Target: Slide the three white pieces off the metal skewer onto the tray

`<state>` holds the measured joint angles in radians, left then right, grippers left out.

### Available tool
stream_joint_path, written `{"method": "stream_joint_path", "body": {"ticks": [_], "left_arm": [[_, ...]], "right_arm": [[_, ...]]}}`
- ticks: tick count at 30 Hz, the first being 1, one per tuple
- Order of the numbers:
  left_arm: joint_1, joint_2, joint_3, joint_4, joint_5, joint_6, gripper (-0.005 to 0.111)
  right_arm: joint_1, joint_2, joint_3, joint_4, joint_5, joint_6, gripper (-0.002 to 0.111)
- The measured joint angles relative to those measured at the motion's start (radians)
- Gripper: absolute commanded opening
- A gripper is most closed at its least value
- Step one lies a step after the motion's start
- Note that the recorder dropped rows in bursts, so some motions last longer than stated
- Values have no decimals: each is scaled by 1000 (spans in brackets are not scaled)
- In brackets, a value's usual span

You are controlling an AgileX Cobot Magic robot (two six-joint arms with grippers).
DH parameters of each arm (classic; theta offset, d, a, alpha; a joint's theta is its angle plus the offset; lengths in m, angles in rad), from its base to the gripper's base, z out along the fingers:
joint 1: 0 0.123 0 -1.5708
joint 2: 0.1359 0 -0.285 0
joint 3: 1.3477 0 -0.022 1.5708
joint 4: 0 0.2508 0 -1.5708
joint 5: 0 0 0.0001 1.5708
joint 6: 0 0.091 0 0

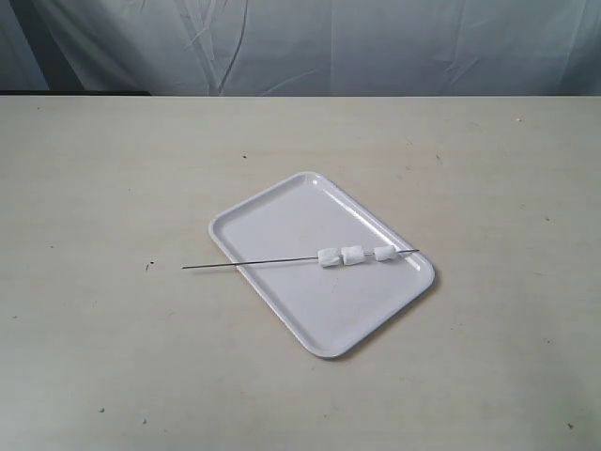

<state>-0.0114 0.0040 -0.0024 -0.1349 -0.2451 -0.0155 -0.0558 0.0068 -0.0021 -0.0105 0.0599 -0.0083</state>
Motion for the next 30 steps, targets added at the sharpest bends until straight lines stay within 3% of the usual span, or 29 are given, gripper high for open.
{"method": "stream_joint_path", "body": {"ticks": [8,13,16,19,21,27,30], "left_arm": [[0,0,0,0,-33,-22,0],[-13,49,-75,39,170,-127,0],[-89,197,-175,146,203,-133,10],[-171,349,-266,256,237,-133,31],[-232,477,-313,299,278,-133,36],[-347,789,-399,336,284,-119,21],[-391,921,-460,376,284,-88,19]], "right_arm": [[0,-2,0,-2,-165,-2,-1],[0,-2,0,64,-310,60,-1],[0,-2,0,152,-330,87,-1],[0,-2,0,168,-318,108,-1],[0,-2,0,168,-302,114,-1],[0,-2,0,178,-169,208,-1],[0,-2,0,178,-71,223,0]]}}
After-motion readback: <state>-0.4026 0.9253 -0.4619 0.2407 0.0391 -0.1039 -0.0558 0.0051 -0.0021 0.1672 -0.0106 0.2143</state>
